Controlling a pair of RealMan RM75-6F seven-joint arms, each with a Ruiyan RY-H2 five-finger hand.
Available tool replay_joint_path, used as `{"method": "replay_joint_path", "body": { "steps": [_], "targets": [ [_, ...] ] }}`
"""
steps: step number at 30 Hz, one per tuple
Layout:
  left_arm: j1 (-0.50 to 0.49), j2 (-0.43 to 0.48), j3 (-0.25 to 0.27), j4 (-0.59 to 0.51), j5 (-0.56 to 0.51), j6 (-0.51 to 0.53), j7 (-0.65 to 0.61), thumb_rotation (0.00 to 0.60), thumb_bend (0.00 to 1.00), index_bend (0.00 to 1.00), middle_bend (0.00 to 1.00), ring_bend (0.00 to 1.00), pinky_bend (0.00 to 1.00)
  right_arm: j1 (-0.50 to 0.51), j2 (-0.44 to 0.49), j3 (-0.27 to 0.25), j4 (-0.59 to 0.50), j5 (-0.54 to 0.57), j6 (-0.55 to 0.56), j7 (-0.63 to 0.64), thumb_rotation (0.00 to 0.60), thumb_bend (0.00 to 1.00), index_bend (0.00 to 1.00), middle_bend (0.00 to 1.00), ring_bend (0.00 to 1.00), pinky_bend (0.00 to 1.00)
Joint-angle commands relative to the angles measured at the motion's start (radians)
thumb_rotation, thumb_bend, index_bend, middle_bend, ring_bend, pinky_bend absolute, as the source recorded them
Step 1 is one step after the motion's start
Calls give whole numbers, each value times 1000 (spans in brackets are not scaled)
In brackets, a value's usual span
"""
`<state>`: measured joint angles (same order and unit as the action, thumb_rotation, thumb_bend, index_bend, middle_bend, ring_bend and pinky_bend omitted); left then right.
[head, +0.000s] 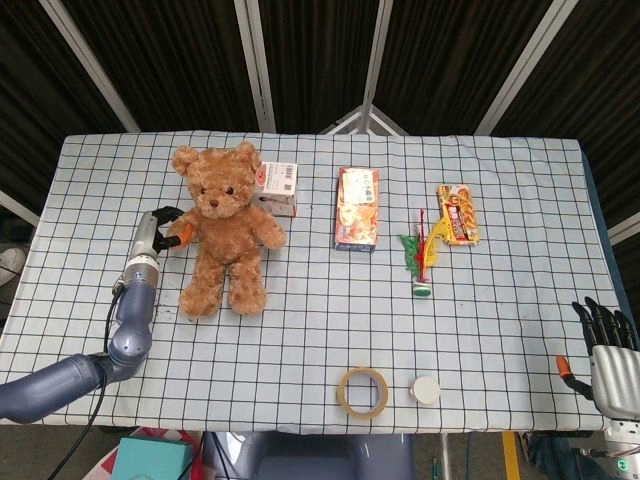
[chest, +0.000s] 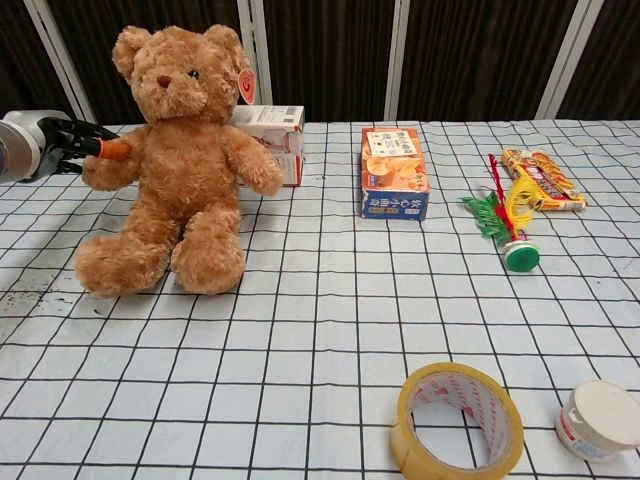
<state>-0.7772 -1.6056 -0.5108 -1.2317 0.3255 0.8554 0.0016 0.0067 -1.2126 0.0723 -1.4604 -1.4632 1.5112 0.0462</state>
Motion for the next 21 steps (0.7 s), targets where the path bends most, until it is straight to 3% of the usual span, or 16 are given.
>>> {"method": "replay_joint_path", "body": {
  "steps": [1,16,18,21],
  "targets": [
    [3,-6,4,12,-10,-7,1,600,595,431,451,56,51,-1,0,0,0,-1,3,1,600,367,107,57,87,0],
    [0,17,-22,-15,-7,5,3,600,568,427,449,56,51,1,-2,-1,1,-5,2,-1,600,368,107,58,86,0],
    [1,15,-24,-11,-11,10,3,600,535,421,443,57,51,1,-2,-2,1,-5,1,1,600,368,107,59,86,0],
    [3,14,-31,-11,-17,15,-4,600,404,383,405,56,51,1,-1,-3,0,-7,0,6,600,367,107,59,87,0]
  ]
}}
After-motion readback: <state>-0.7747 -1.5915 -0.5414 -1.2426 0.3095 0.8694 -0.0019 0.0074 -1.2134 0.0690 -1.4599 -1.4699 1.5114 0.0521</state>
